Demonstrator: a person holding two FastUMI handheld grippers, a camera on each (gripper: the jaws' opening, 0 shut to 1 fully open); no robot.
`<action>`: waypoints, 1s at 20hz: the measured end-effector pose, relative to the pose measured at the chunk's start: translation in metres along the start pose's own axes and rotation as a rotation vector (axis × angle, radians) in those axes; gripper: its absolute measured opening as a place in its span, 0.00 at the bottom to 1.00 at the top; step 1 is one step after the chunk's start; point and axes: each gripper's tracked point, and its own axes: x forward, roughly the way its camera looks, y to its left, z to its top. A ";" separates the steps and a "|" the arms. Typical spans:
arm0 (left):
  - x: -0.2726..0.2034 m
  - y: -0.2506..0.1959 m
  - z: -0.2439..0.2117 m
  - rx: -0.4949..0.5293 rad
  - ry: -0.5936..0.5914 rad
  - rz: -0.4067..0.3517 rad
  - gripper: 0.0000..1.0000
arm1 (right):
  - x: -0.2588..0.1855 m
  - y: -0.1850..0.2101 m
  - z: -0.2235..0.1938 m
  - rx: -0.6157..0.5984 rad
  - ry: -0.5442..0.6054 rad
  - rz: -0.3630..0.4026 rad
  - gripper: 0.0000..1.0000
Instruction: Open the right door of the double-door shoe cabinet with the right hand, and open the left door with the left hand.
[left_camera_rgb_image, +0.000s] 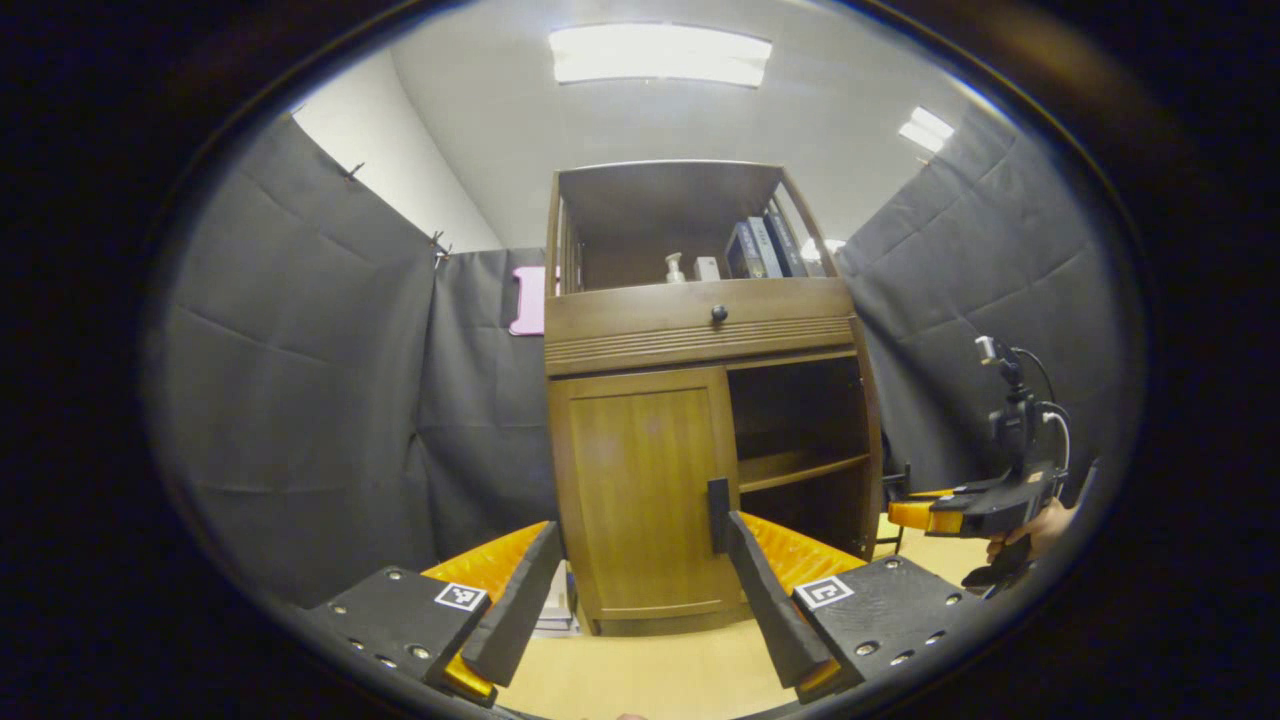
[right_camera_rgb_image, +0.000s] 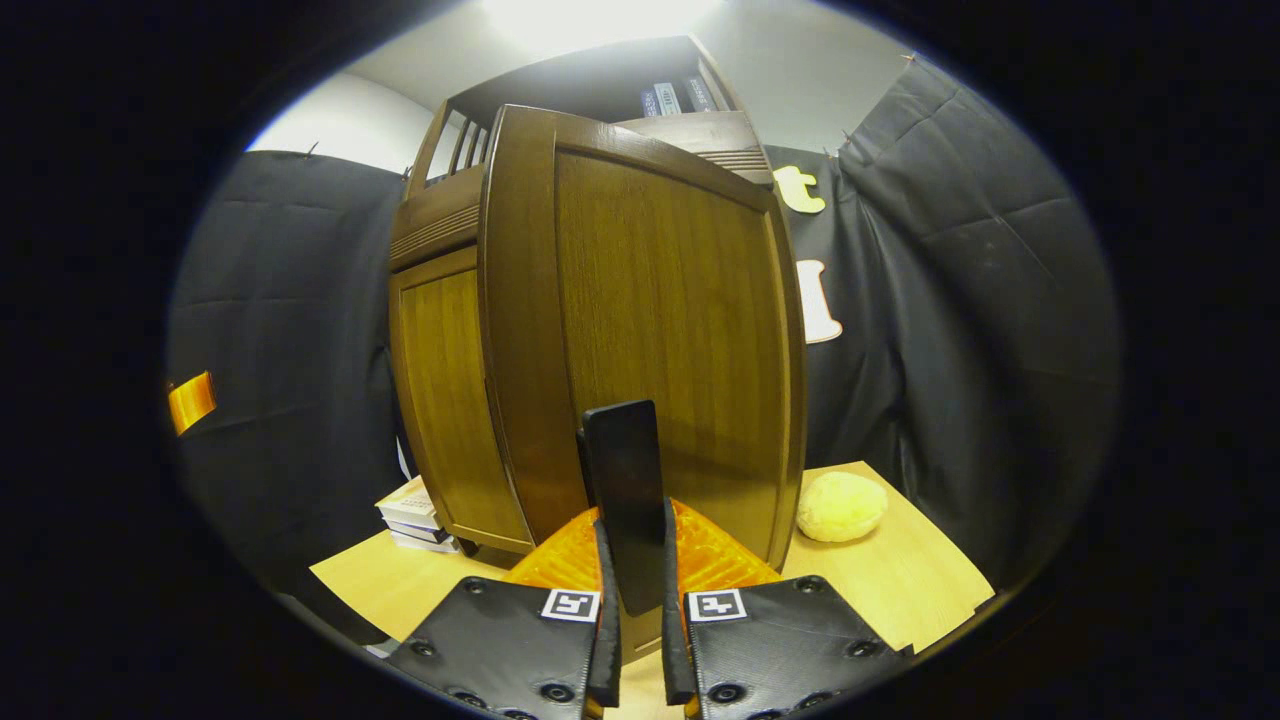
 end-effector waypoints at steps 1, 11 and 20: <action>-0.004 -0.001 0.000 0.002 -0.002 -0.009 0.96 | -0.004 -0.005 0.000 0.001 0.000 -0.006 0.15; 0.001 -0.029 0.000 -0.025 -0.009 -0.095 0.96 | -0.042 -0.060 0.001 -0.012 -0.011 -0.094 0.14; 0.005 -0.050 -0.004 -0.022 0.011 -0.150 0.96 | -0.066 -0.129 0.015 0.034 -0.037 -0.214 0.10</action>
